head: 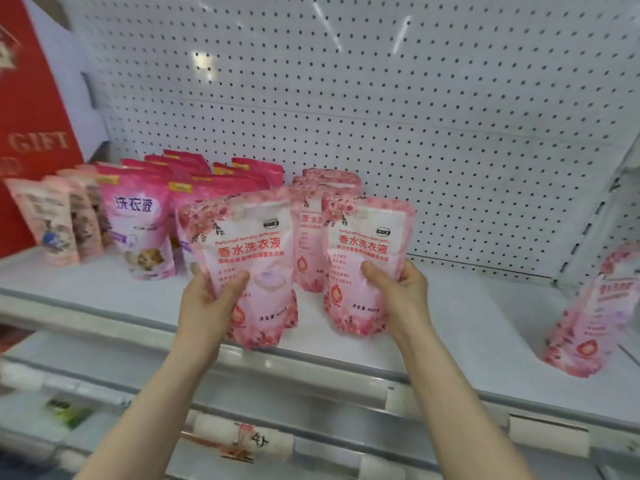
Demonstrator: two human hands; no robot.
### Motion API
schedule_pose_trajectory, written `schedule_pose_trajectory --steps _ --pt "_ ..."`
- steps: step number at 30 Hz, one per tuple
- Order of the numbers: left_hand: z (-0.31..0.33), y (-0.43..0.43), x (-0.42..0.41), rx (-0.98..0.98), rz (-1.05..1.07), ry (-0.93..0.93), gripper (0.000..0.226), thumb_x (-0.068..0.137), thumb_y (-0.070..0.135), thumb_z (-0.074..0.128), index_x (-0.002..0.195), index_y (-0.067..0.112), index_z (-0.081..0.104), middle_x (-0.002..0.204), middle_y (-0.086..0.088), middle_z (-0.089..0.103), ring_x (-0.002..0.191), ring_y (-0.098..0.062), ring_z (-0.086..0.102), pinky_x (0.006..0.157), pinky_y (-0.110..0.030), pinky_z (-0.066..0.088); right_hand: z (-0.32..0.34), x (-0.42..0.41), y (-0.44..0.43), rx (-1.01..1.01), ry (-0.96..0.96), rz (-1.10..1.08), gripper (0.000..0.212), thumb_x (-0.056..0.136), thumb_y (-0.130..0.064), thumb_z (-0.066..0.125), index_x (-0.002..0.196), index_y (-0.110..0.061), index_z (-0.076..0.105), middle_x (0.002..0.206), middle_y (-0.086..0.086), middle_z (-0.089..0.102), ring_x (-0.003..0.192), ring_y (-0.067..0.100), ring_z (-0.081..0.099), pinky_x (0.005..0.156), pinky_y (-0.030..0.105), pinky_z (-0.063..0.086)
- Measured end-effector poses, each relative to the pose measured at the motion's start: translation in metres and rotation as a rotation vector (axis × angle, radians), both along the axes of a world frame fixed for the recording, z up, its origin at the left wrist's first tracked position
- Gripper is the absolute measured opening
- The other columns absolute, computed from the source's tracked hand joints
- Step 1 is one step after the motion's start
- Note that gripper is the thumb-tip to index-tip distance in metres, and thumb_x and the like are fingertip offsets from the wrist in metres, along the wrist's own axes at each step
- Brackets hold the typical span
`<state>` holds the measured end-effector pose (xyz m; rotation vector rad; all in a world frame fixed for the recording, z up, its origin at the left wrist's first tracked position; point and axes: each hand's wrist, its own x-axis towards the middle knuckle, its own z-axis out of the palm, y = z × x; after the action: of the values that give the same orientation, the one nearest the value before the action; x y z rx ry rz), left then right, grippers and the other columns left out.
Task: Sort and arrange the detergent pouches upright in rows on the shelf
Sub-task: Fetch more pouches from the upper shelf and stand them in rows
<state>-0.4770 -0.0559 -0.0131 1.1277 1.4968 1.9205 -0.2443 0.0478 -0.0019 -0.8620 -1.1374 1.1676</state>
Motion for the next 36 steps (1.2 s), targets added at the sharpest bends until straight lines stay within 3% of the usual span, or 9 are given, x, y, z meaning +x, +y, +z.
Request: schedule_pose_trajectory --steps 3,8,14,19,23,27,30,33,36 --pt "-0.002 -0.008 -0.032 0.009 0.025 -0.040 0.028 0.091 0.012 0.062 0.119 0.009 0.061 0.109 -0.003 0.071 0.098 -0.018 0.069 0.085 -0.039 0.055 -0.002 -0.038 0.005 0.007 0.010 0.040 0.027 0.080 0.003 0.075 0.100 -0.016 0.071 0.098 0.002 0.077 0.093 0.021 0.074 0.085 0.044 0.059" --pt "-0.004 -0.010 -0.056 0.029 -0.003 -0.041 0.029 0.091 0.012 0.061 0.121 0.010 0.060 0.108 0.000 0.071 0.096 -0.015 0.070 0.077 -0.028 0.058 -0.013 -0.080 0.013 0.020 -0.007 0.083 0.028 0.081 0.001 0.075 0.103 -0.016 0.071 0.101 0.000 0.077 0.094 0.018 0.073 0.081 0.036 0.059" --pt "-0.006 -0.003 -0.059 -0.008 -0.065 -0.030 0.028 0.090 0.013 0.063 0.118 0.013 0.061 0.111 -0.003 0.072 0.101 -0.020 0.069 0.088 -0.043 0.054 -0.013 -0.079 0.018 0.016 -0.091 0.099 0.030 0.082 -0.002 0.075 0.109 -0.016 0.069 0.106 -0.001 0.075 0.096 0.016 0.073 0.086 0.037 0.059" --pt "-0.002 0.001 -0.050 -0.028 -0.115 -0.005 0.024 0.089 0.012 0.065 0.113 0.011 0.063 0.102 -0.004 0.073 0.087 -0.029 0.067 0.079 -0.053 0.054 -0.002 -0.069 0.011 0.036 -0.190 0.090 0.038 0.085 -0.010 0.074 0.120 -0.013 0.062 0.110 0.002 0.074 0.098 0.014 0.072 0.090 0.040 0.058" --pt "0.008 0.002 -0.035 -0.023 -0.199 0.061 0.024 0.088 0.013 0.066 0.112 0.013 0.065 0.099 0.003 0.075 0.092 -0.015 0.071 0.078 -0.036 0.059 0.042 -0.048 -0.023 0.335 -0.242 -0.273 0.036 0.091 -0.024 0.069 0.124 -0.018 0.056 0.114 0.001 0.067 0.103 0.008 0.065 0.088 0.023 0.050" --pt "0.018 0.006 0.001 -0.022 -0.353 0.165 0.022 0.087 0.016 0.066 0.108 0.023 0.066 0.101 0.010 0.074 0.095 -0.005 0.069 0.081 -0.028 0.056 0.092 -0.043 -0.074 0.763 -0.678 -0.324 0.030 0.096 -0.038 0.058 0.122 -0.025 0.061 0.118 -0.011 0.064 0.113 0.005 0.058 0.097 0.023 0.044" --pt "0.023 0.009 0.033 -0.009 -0.461 0.213 0.026 0.089 0.017 0.065 0.114 0.023 0.062 0.104 0.010 0.073 0.095 -0.004 0.068 0.080 -0.025 0.054 0.101 -0.037 -0.080 0.814 -0.962 -0.327 0.022 0.092 -0.038 0.064 0.109 -0.025 0.069 0.103 -0.014 0.070 0.100 0.008 0.062 0.090 0.031 0.049" --pt "0.027 0.016 0.058 -0.016 -0.539 0.291 0.034 0.088 0.022 0.067 0.119 0.025 0.056 0.108 0.012 0.070 0.096 -0.006 0.066 0.079 -0.025 0.054 0.099 -0.009 -0.073 0.695 -0.835 -0.338 0.003 0.090 -0.022 0.070 0.089 -0.024 0.072 0.083 -0.017 0.071 0.079 0.000 0.066 0.077 0.026 0.053" --pt "0.039 0.028 0.069 0.057 -0.457 0.436 0.037 0.085 0.031 0.069 0.118 0.030 0.051 0.111 0.018 0.064 0.101 0.000 0.061 0.087 -0.024 0.051 0.098 0.023 -0.060 0.596 -0.735 -0.371 0.014 0.088 -0.018 0.072 0.080 -0.029 0.069 0.075 -0.018 0.070 0.070 -0.004 0.062 0.070 0.017 0.048"
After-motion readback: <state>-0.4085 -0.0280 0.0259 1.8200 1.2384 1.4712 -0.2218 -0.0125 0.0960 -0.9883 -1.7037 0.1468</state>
